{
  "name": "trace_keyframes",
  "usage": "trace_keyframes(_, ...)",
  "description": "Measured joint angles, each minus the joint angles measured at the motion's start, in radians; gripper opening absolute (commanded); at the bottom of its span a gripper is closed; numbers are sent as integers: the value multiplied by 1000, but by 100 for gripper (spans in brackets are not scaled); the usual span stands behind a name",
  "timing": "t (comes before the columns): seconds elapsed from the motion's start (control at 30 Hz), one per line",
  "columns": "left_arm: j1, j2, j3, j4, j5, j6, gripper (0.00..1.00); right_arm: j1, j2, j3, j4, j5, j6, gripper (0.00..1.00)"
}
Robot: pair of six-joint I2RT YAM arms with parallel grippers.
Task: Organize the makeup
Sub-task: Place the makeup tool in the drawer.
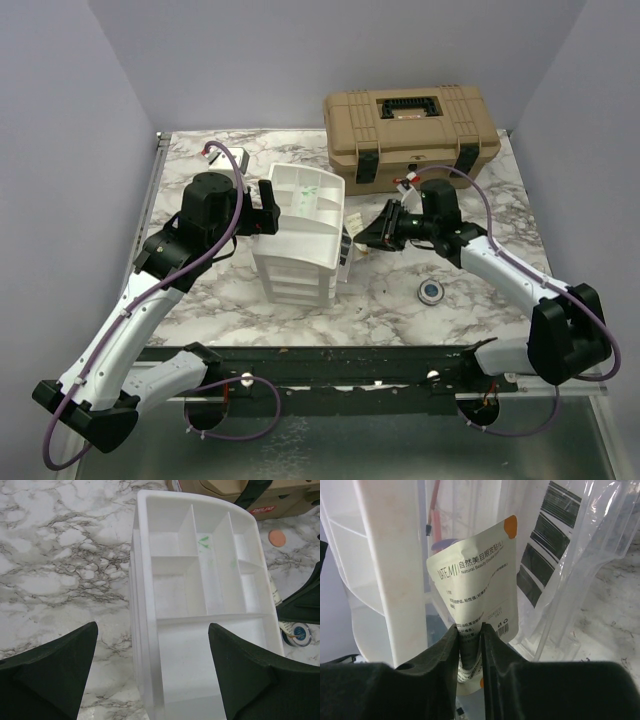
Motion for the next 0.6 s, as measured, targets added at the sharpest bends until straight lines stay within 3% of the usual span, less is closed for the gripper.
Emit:
trace_keyframes(0.37, 0, 0, 0, 0, 0, 0, 93, 4, 6, 16, -53, 55, -37, 52)
trace_keyframes(0.5, 0, 0, 0, 0, 1, -1, 93, 4, 6, 32, -61, 55, -55, 53)
trace_keyframes(0.6, 0, 2, 0, 0, 1, -1, 93, 4, 6, 32, -67, 56, -64, 49)
